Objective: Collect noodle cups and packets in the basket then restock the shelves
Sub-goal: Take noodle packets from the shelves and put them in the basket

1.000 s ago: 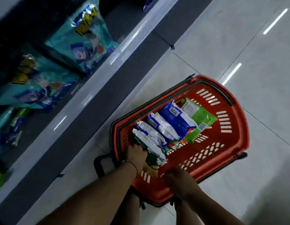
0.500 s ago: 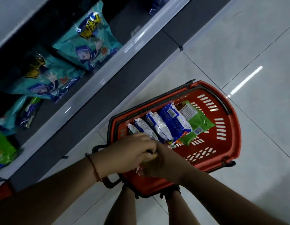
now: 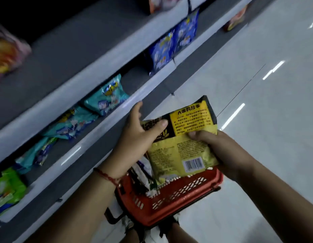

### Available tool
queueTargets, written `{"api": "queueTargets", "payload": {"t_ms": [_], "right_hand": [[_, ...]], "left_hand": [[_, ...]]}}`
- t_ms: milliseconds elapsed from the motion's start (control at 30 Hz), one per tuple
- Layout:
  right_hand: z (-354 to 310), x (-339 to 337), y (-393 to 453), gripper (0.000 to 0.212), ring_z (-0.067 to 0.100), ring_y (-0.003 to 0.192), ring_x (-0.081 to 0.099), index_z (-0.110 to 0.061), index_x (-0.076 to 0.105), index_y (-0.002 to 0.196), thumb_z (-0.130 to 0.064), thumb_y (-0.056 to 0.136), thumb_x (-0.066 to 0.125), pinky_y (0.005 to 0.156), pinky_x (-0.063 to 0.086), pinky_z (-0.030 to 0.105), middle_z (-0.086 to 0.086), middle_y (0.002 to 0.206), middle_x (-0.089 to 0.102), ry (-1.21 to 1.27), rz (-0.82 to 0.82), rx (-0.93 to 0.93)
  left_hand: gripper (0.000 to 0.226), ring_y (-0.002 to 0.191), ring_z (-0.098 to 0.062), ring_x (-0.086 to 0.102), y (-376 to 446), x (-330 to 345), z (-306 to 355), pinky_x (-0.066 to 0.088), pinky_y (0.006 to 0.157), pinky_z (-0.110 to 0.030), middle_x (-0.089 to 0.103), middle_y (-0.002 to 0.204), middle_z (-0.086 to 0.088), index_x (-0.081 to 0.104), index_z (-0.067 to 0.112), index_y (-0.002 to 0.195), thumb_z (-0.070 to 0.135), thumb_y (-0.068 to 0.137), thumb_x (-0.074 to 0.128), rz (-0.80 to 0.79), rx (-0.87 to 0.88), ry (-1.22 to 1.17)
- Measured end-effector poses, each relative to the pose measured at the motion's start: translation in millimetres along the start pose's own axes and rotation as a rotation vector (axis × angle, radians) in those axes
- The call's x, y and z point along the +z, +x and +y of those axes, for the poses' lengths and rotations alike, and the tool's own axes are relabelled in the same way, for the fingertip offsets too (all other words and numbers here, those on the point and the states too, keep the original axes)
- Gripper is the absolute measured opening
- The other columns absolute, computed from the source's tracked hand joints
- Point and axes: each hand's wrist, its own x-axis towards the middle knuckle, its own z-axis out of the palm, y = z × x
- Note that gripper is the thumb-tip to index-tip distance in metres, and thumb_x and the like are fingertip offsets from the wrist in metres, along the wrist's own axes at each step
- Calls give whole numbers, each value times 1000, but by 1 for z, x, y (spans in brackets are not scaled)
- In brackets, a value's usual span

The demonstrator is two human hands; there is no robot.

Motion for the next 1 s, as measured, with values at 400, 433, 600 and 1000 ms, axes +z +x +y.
{"api": "queueTargets", "payload": {"t_ms": [400, 433, 600, 1000], "right_hand": [[-183, 113, -223, 40, 29, 96, 73, -13, 69, 112, -30, 76, 67, 81, 56, 39, 13, 109, 74, 131, -18, -347], [-202, 119, -237, 40, 30, 97, 72, -13, 69, 113, -29, 77, 70, 82, 57, 41, 14, 110, 74, 96, -43, -388], [-284, 139, -296, 45, 34, 103, 70, -7, 64, 120, -25, 81, 74, 92, 54, 49, 15, 111, 73, -100, -154, -617], [-356, 83, -362, 36, 22, 97, 73, -16, 53, 119, -9, 88, 70, 87, 58, 39, 3, 105, 76, -442, -333, -793]], "left_hand": [[14, 83, -19, 73, -205, -115, 231, 55, 57, -20, 77, 90, 2, 68, 15, 99, 13, 85, 67, -78, 250, -402], [15, 84, -20, 74, -217, -126, 252, 56, 57, -22, 77, 90, 1, 68, 13, 100, 10, 86, 67, -43, 301, -397], [48, 97, -25, 72, -272, -162, 337, 55, 86, -47, 76, 101, 0, 64, 17, 112, 27, 71, 85, 186, 528, -353], [52, 76, -9, 73, -333, -100, 411, 51, 63, -22, 76, 93, 4, 58, 28, 116, 19, 71, 82, 572, 666, -403]]}}
